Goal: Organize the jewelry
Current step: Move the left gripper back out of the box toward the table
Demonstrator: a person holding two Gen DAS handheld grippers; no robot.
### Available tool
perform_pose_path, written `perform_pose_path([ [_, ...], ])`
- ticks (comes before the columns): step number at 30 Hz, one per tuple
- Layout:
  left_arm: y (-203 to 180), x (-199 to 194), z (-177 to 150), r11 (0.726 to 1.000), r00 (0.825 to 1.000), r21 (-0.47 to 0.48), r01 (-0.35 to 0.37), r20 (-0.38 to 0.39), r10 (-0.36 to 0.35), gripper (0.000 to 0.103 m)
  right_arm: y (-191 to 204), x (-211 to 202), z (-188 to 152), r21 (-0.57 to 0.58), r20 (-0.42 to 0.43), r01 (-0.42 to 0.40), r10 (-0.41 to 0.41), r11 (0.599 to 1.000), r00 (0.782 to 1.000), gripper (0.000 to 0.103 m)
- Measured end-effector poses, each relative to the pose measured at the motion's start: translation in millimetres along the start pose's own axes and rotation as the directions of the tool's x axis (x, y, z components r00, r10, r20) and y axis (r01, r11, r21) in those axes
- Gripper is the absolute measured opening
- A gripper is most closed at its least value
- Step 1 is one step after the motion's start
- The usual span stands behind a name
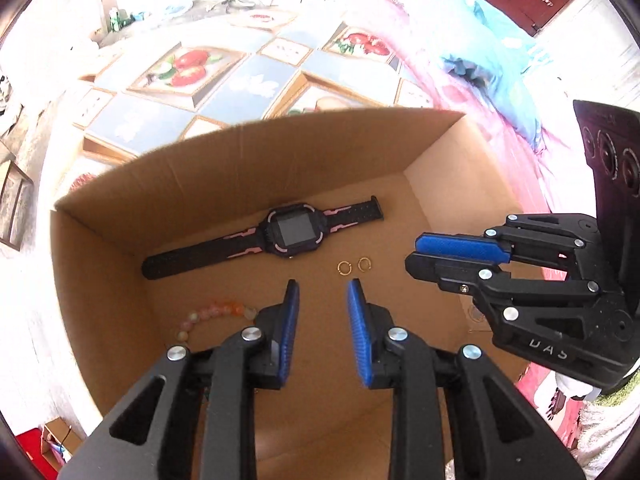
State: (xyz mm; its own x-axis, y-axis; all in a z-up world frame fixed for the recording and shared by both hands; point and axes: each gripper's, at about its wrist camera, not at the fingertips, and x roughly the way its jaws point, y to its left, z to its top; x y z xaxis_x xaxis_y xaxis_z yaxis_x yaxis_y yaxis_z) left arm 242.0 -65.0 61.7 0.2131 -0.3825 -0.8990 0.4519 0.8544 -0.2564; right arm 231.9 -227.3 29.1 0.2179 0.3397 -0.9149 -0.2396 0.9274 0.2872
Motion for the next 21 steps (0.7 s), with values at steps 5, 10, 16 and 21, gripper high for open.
perform_pose_path([
  [5, -18, -77, -36, 0.997, 0.968, 0.079, -0.009, 0.252, -0.012, 0.024, 18, -65, -37, -0.017, 0.196, -0.052, 0.054, 0.999, 0.979, 0.021],
  [10, -28, -142, -110, 0.992, 0.872, 0.12, -0.041, 0.489, -0.024, 0.028, 39, -115, -103, -0.063, 0.386, -0.105, 0.121, 0.992, 0.914, 0.023],
  [16, -33, -156, -192, 0.992, 0.819, 0.112, -0.059, 0.574, -0.016, 0.032, 63, -117, -180, -0.069, 0.444, -0.125, 0.143, 0.99, 0.885, 0.024],
  [21, -41, -115, -233, 0.995, 0.857, 0.095, -0.032, 0.515, -0.021, 0.032, 69, -67, -207, 0.029, 0.355, -0.151, 0.131, 0.988, 0.926, 0.024],
])
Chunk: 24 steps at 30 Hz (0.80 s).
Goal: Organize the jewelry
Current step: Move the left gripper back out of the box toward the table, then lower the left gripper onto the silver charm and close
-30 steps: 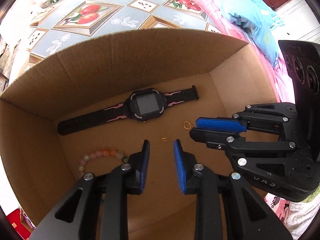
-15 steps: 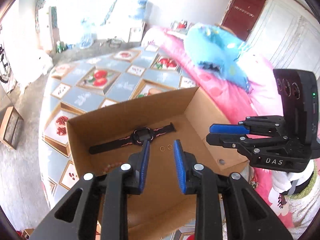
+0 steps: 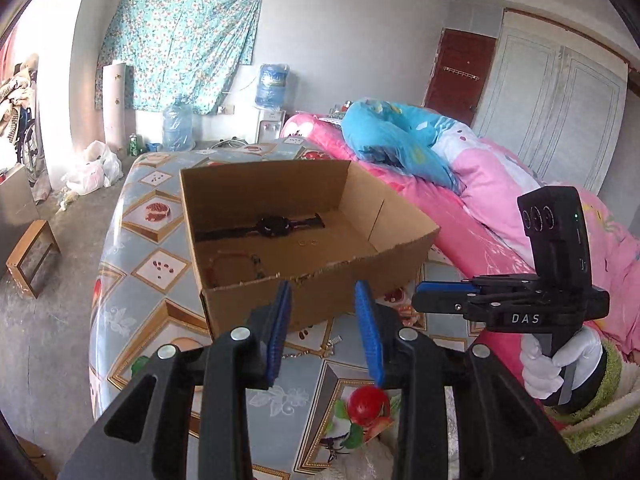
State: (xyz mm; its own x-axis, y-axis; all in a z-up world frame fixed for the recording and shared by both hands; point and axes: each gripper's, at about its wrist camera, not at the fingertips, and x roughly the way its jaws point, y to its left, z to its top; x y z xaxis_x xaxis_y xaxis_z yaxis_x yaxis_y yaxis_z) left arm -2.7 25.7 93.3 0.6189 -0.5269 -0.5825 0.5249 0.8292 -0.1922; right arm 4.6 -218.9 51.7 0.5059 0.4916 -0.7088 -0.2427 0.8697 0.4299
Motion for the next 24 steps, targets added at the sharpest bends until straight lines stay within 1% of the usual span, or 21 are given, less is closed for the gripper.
perform_pose_path([
  [3, -4, 33, -27, 1.0, 0.997, -0.005, -0.018, -0.077, 0.018, 0.032, -3, 19, -16, 0.049, -0.036, 0.022, -0.02, 0.999, 0.999, 0.024],
  [4, -4, 44, -35, 0.999, 0.994, -0.006, -0.039, -0.098, 0.038, 0.032, -3, 24, -20, 0.055, -0.043, 0.037, -0.035, 0.998, 0.998, 0.024],
  [7, 2, 76, -51, 0.997, 0.985, -0.027, -0.076, -0.157, 0.071, 0.032, -2, 33, -26, 0.037, -0.05, 0.091, -0.089, 0.995, 0.995, 0.024],
  [9, 6, 93, -56, 0.994, 0.978, -0.028, -0.103, -0.184, 0.096, 0.032, 1, 35, -27, 0.017, -0.059, 0.106, -0.105, 0.994, 0.993, 0.024],
  [12, 7, 110, -60, 0.99, 0.971, 0.0, -0.143, -0.192, 0.141, 0.032, 1, 42, -33, -0.026, -0.063, 0.135, -0.136, 0.99, 0.989, 0.024],
  [16, 9, 127, -64, 0.982, 0.958, 0.025, -0.185, -0.218, 0.186, 0.032, -3, 49, -31, -0.025, -0.073, 0.121, -0.123, 0.992, 0.99, 0.024],
  [17, 8, 127, -64, 0.98, 0.958, 0.036, -0.198, -0.205, 0.201, 0.032, -3, 43, -30, -0.024, -0.075, 0.117, -0.118, 0.993, 0.99, 0.024],
  [19, 5, 131, -64, 0.973, 0.951, 0.065, -0.221, -0.205, 0.23, 0.032, -5, 43, -31, -0.026, -0.074, 0.112, -0.114, 0.993, 0.991, 0.024],
  [21, 3, 133, -64, 0.969, 0.948, 0.082, -0.234, -0.201, 0.246, 0.032, -6, 44, -32, -0.029, -0.071, 0.11, -0.112, 0.993, 0.991, 0.024],
  [22, 2, 133, -64, 0.967, 0.947, 0.088, -0.238, -0.199, 0.251, 0.031, -3, 51, -33, -0.03, -0.069, 0.113, -0.114, 0.993, 0.991, 0.024],
  [24, 0, 133, -65, 0.966, 0.947, 0.095, -0.239, -0.198, 0.254, 0.027, -4, 50, -33, -0.032, -0.062, 0.115, -0.117, 0.993, 0.991, 0.024],
])
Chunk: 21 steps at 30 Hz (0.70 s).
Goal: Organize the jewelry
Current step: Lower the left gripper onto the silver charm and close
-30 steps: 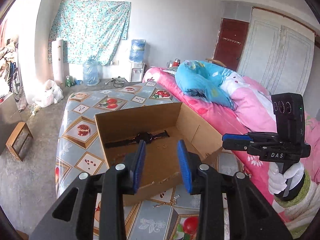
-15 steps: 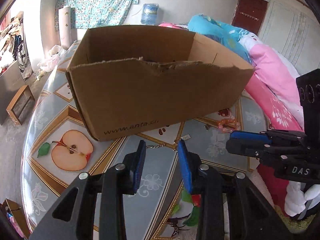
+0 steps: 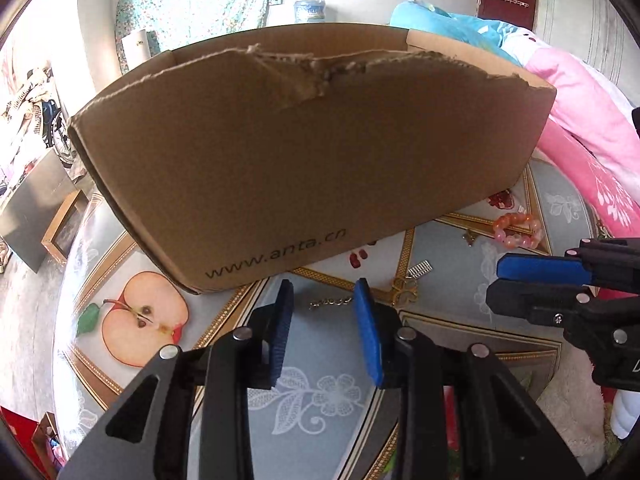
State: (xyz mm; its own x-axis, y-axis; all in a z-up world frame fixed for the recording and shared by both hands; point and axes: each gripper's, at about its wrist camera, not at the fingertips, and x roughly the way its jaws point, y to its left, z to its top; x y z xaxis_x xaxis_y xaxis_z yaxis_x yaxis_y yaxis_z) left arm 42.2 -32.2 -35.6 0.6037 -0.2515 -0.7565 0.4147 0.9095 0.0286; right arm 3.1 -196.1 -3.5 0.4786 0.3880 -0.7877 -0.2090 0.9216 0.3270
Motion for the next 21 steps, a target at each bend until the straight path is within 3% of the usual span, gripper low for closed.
perform_pose_path([
  [8, -6, 0, 0, 1.0, 1.0, 0.028, 0.006, 0.012, -0.007, 0.004, 7, -3, -3, -0.021, 0.018, 0.007, -0.006, 1.0, 1.0, 0.024],
  [14, 6, -5, -2, 0.999, 0.999, -0.02, 0.037, 0.019, -0.036, 0.001, 17, -6, -1, -0.058, 0.036, -0.003, 0.005, 0.998, 0.999, 0.024],
  [21, 24, -15, -14, 0.997, 1.0, -0.073, 0.019, 0.02, -0.017, 0.001, 30, 6, 6, -0.113, 0.006, -0.015, 0.016, 0.993, 1.0, 0.024],
])
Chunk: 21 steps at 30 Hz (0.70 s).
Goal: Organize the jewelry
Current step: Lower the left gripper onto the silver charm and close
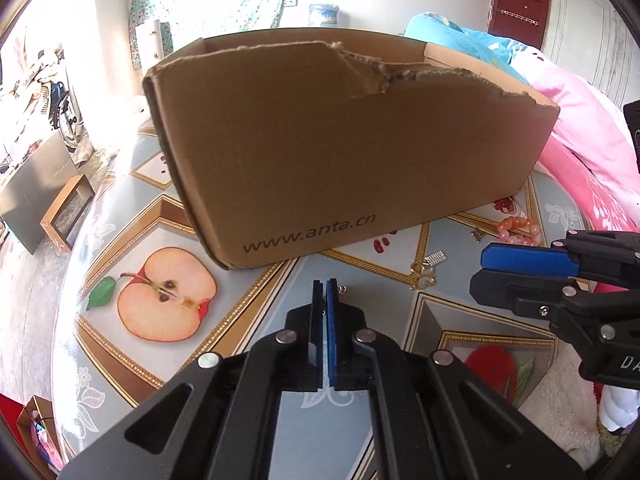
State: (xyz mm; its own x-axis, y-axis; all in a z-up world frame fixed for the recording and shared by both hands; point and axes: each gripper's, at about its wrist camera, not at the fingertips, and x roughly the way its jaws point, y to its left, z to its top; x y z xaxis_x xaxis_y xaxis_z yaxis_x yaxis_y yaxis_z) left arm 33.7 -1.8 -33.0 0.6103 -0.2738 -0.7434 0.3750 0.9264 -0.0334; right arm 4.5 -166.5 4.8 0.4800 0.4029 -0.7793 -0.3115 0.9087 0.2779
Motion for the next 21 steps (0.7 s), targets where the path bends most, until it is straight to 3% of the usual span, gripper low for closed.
perform_pose_path([
  [8, 6, -2, -2, 1.0, 1.0, -0.011, 0.026, 0.006, -0.026, 0.001, 4, 24, 5, -0.014, -0.056, 0.03, -0.031, 0.999, 0.998, 0.025],
  [21, 12, -2, -3, 0.999, 0.999, -0.023, 0.046, 0.019, -0.046, 0.001, 20, 38, 12, -0.2, -0.037, 0.121, -0.131, 0.972, 0.991, 0.028],
])
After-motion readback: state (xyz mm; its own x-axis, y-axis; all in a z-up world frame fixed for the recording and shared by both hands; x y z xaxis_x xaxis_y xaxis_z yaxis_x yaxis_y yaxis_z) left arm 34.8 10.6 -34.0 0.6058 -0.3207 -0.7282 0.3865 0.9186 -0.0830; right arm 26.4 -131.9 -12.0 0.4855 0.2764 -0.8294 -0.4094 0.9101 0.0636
